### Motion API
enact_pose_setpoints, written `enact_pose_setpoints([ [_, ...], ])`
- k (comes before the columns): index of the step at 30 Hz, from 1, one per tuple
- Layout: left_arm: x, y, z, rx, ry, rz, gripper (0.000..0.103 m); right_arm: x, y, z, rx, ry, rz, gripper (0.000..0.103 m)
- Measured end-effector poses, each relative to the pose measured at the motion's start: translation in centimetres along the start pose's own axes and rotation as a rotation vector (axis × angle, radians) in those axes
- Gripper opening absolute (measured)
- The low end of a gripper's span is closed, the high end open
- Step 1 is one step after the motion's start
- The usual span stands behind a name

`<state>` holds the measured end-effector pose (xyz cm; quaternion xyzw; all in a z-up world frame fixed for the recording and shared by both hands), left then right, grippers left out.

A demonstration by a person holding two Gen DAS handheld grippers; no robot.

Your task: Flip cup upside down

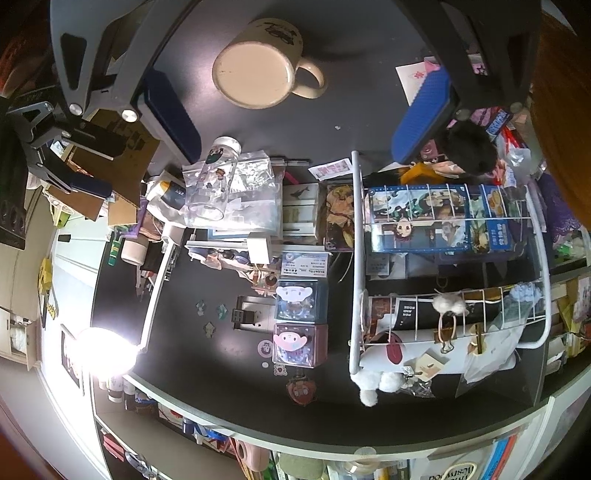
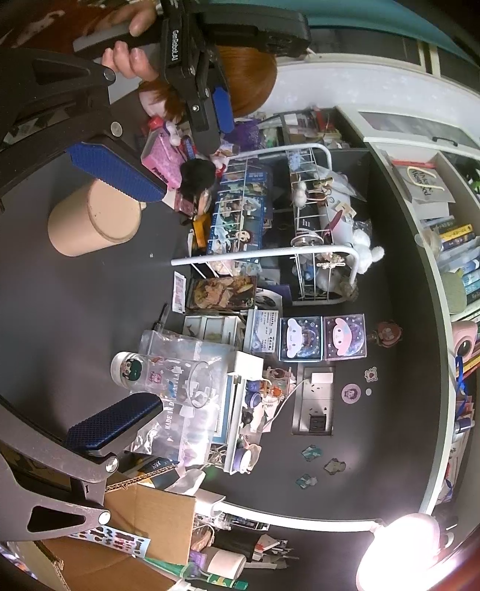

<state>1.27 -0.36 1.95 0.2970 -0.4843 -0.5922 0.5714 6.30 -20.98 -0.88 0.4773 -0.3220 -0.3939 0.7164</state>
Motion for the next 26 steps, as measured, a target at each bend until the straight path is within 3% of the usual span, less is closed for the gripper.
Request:
enact_pose_setpoints([
  [26,0.11,0.12,-0.12,-0.002,0.006,-0.006,0.103,0.06,0.02,0.08,0.001,0.001,-0.006,0.103],
])
Point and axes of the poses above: each gripper's, at about its wrist camera, not at the fingertips, and z roughly against the way its jaws point, x to its right, y to its top, the point moved 4 cm from there along -z, roughly the way its jaws point, and after that the axes turned 15 degrees about -y, right-handed, at the moved point
